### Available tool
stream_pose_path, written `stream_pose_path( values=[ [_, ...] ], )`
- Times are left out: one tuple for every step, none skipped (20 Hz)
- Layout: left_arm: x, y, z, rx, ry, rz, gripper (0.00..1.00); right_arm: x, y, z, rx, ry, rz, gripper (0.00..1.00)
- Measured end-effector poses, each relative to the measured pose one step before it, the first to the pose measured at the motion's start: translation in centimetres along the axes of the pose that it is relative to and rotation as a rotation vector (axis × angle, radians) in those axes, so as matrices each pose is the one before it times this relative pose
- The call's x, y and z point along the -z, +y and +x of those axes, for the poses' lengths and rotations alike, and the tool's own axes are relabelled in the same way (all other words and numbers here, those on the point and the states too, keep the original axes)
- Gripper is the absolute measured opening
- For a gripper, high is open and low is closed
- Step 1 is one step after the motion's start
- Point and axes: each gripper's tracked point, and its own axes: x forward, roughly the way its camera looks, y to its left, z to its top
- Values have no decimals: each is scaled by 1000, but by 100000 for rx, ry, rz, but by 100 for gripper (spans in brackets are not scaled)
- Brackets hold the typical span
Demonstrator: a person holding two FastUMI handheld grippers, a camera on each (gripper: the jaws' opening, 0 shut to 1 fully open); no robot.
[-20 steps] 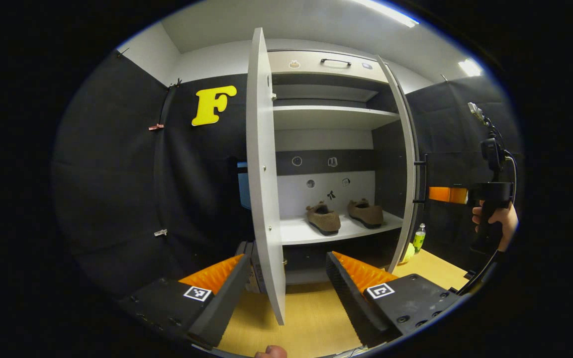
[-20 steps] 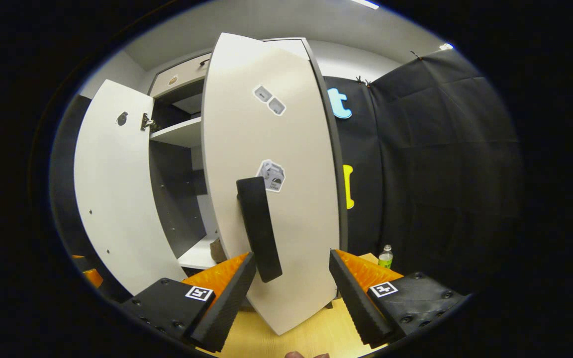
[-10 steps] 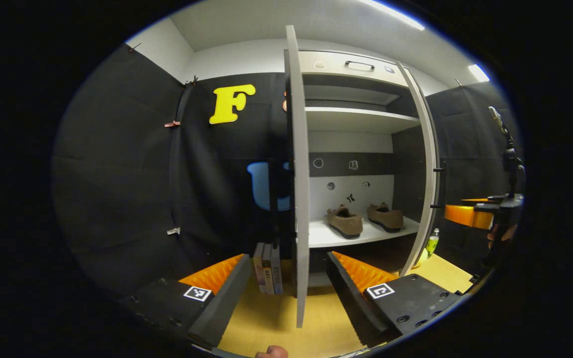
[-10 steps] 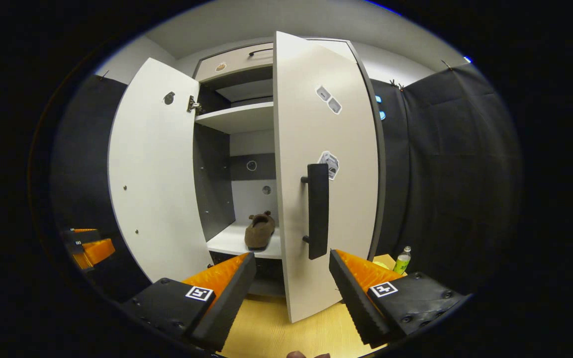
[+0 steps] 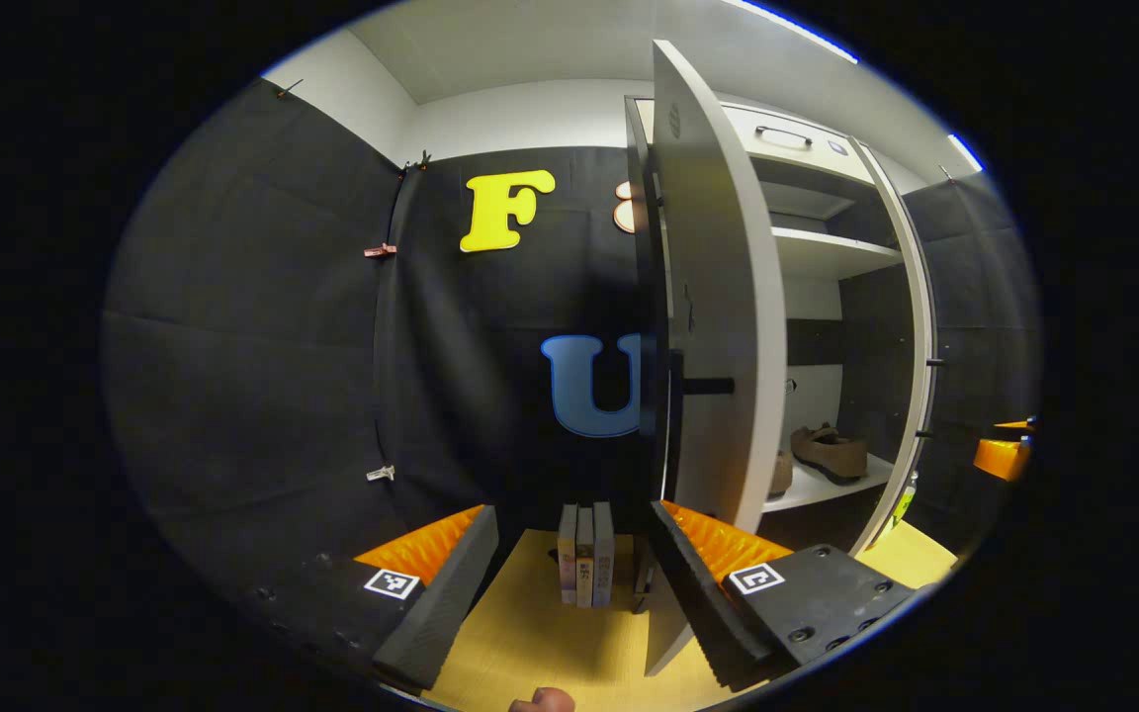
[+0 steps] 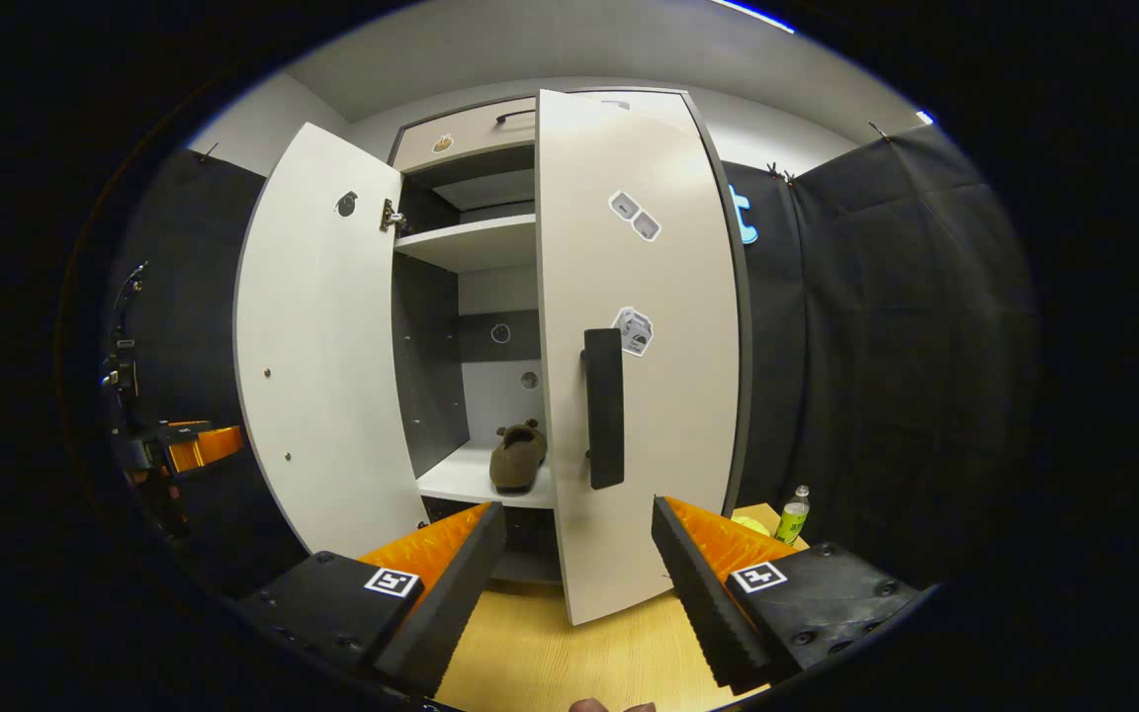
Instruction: Grab one shoe with the right hand and put it into the shoe cabinet, grab the other shoe with the left hand and put it into the shoe cabinet; then close the right door with the right hand and the left door with the left hand.
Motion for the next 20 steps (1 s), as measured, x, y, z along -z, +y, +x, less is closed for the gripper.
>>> stream_pose_path(
  values=[
    [-189, 294, 558, -475, 6, 485, 97, 10, -275, -183, 595, 39, 272, 98],
    [-234, 85, 531, -551, -337, 780, 99, -22, -356, -213, 932, -157, 19, 98],
    [-186, -25, 715, -179, -568, 816, 99, -105, -417, -147, 714, -152, -161, 98],
    [-223, 98, 632, -323, -531, 447, 97, 75, -340, -103, 748, 46, -214, 98],
    [-88, -30, 651, 128, -202, 259, 97, 45, -377, -69, 651, 0, -49, 98],
    [-143, -88, 384, 122, -67, 145, 99, -5, -402, -171, 592, 177, 105, 98],
    [4, -93, 208, 378, 46, 38, 96, -29, -411, -114, 684, 59, 218, 98],
    [-139, -50, 118, 75, -270, 55, 95, 3, -415, -158, 615, 17, 177, 98],
    [6, -47, -232, -56, -319, 273, 92, 53, -477, -103, 825, -4, 153, 98],
    [-15, -52, -153, -101, -253, 887, 92, 94, -386, -84, 508, 26, 166, 98],
    [-245, 23, 84, -549, -674, 1388, 92, 64, -360, -72, 530, 392, 138, 98],
    [-122, 32, 12, -847, -164, 2131, 93, 120, -324, 14, 429, 91, 332, 98],
    [-188, -162, -79, -306, -619, 1920, 93, 35, -279, -105, 395, 128, 419, 98],
    [-73, -347, -91, 370, 158, 695, 92, 23, -281, -30, 240, 16, 610, 98],
    [-32, -889, -197, 1115, 245, -1166, 92, -2, -168, -41, 251, 96, 595, 99],
    [191, -1078, -204, 1577, 744, -2490, 91, 126, -321, -57, 223, 350, 439, 99],
    [183, -742, -165, 1424, 570, -2393, 91, 58, -261, -16, 435, 80, 545, 98],
    [-33, -543, -76, 753, 338, -1680, 91, 128, -294, -5, 688, 81, 652, 98],
    [-56, -411, -153, -297, -32, -677, 91, -19, -282, -66, 529, 227, 812, 98],
    [13, -188, -72, -744, -311, -357, 90, 20, -226, 56, 692, 158, 811, 98]
  ],
)
